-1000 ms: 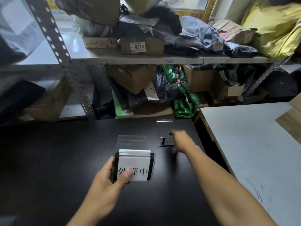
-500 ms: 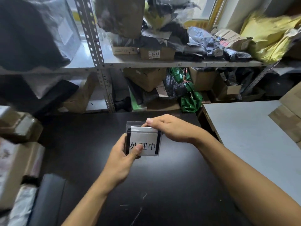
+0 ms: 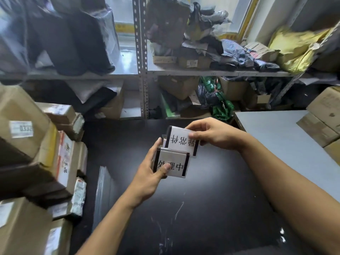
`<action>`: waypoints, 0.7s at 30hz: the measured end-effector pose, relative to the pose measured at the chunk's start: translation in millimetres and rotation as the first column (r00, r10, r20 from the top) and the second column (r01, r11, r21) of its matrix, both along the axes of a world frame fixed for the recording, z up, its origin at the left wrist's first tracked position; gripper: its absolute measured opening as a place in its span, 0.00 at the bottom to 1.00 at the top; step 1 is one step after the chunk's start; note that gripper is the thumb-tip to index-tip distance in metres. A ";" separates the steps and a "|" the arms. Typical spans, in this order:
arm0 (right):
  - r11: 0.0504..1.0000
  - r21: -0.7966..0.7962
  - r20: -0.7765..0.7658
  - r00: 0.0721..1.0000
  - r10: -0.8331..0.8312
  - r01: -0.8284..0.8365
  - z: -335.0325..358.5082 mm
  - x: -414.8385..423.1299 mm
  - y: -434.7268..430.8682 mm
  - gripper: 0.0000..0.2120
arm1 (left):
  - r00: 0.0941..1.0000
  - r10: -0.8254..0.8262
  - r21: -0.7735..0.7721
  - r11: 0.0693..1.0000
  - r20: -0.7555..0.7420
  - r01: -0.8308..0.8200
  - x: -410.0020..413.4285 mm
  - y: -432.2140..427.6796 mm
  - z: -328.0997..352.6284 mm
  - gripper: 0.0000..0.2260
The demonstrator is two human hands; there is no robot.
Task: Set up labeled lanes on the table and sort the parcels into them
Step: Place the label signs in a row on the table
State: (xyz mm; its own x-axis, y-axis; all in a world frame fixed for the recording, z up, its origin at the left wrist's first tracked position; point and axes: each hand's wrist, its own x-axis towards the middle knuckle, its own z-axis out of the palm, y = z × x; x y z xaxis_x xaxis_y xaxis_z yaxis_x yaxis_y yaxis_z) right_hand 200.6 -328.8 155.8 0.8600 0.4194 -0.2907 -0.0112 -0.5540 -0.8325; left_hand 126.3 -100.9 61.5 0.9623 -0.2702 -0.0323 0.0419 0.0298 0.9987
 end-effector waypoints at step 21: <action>0.581 0.617 -0.323 0.844 -0.428 0.531 -18.6 -15.3 19.5 0.35 | 0.998 -0.062 0.039 0.997 -0.023 0.063 14.0 -2.4 0.0 0.32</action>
State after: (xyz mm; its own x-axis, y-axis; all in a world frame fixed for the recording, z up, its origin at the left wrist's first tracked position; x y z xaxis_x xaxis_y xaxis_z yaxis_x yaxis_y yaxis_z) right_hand 185.3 -309.3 137.2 0.9707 0.0767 -0.2279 -0.2401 0.2595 -0.9354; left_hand 140.3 -103.4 61.5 0.9426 -0.3275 -0.0652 0.0643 -0.0136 0.9978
